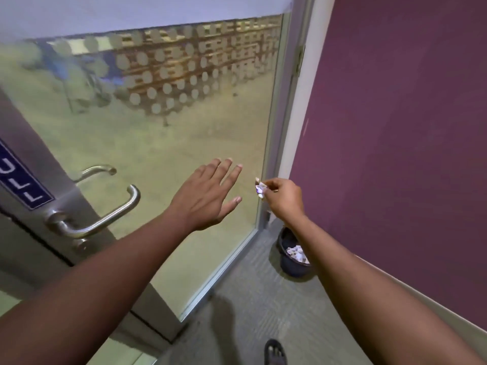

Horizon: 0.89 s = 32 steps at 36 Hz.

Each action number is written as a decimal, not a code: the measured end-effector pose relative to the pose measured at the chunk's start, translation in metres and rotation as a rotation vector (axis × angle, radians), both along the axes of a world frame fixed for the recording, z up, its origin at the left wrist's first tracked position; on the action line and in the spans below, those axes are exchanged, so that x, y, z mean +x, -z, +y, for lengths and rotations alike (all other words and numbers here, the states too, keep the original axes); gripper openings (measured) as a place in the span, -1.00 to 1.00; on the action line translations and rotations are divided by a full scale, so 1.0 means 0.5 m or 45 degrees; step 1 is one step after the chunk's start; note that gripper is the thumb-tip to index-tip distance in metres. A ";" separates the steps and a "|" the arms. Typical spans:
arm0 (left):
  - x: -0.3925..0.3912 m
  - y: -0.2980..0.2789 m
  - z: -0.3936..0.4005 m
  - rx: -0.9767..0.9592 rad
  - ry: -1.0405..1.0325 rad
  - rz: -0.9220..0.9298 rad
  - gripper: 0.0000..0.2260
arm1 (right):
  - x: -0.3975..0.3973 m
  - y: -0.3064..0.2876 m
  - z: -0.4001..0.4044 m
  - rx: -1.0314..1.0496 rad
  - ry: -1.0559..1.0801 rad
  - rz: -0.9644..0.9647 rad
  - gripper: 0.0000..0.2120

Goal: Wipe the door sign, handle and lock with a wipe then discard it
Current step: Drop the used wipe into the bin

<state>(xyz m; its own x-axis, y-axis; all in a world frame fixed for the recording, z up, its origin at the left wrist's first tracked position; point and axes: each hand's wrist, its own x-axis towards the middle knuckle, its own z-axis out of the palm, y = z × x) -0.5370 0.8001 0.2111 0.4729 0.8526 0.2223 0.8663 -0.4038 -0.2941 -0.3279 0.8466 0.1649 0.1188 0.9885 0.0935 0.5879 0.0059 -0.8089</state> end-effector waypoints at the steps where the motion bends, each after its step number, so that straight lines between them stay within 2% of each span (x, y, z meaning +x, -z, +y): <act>1: 0.018 0.011 0.019 -0.018 -0.002 0.017 -0.32 | 0.019 0.008 0.018 0.003 0.007 -0.029 -0.84; 13: 0.237 0.138 0.237 -0.257 -0.073 0.058 -0.34 | 0.281 0.139 0.232 -0.131 0.028 -0.359 -0.71; 16: 0.277 0.169 0.276 -0.300 -0.075 0.072 -0.35 | 0.339 0.177 0.278 -0.187 0.091 -0.356 -0.69; 21: 0.320 0.202 0.327 -0.324 -0.073 0.077 -0.34 | 0.401 0.225 0.343 -0.315 0.228 -0.219 -0.70; 25: 0.340 0.229 0.370 -0.373 -0.124 0.056 -0.34 | 0.437 0.264 0.390 -0.455 0.301 -0.261 -0.84; 29: 0.344 0.249 0.395 -0.391 -0.147 0.057 -0.35 | 0.464 0.296 0.414 -0.528 0.323 -0.262 -0.67; 32: 0.346 0.265 0.406 -0.402 -0.156 0.066 -0.34 | 0.469 0.318 0.422 -0.559 0.296 -0.292 -0.72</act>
